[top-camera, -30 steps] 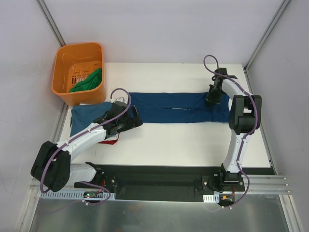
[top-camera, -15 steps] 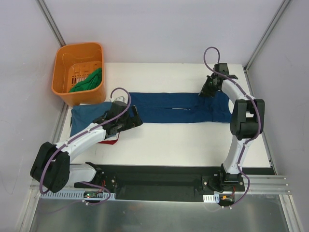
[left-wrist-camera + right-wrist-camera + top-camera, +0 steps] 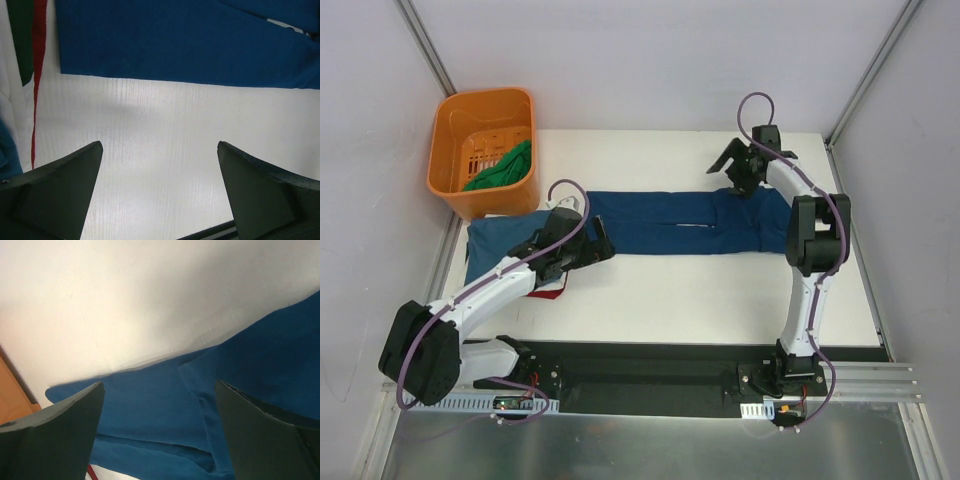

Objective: Fold and stack the t-shirts
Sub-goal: Fold the other side of the tshirt into a rectangle, then rotate the tshirt 90 degrees, then grab the bottom of the folded rectangular tshirt with both arms, then fold the folded rectangular tshirt in 1/3 of the way

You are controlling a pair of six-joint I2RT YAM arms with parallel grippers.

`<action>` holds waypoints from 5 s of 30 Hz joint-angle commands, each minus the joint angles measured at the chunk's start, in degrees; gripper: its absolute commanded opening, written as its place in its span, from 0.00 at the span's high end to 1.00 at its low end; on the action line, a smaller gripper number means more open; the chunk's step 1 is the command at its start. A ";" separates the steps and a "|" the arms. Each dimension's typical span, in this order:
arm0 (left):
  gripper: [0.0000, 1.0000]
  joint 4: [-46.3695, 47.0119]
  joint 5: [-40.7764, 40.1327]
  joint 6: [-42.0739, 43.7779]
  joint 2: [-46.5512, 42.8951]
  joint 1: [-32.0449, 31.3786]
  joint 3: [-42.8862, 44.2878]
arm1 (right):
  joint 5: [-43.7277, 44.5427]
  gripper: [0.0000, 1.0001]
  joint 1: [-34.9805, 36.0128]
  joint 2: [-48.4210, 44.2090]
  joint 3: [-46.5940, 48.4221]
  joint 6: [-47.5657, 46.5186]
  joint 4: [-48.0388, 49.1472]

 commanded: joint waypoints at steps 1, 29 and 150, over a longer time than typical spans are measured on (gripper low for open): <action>0.01 0.67 2.79 3.22 -0.79 0.12 3.12 | 0.55 0.04 1.12 -8.33 1.97 -6.55 -6.31; 0.01 1.99 15.01 -2.39 32.18 -4.27 16.34 | 2.58 0.04 -7.67 2.54 -1.16 -14.65 -22.52; 0.91 -2.67 -9.43 -14.63 -11.09 -31.81 -3.83 | 30.14 0.99 47.79 -77.61 -53.96 1.70 -16.46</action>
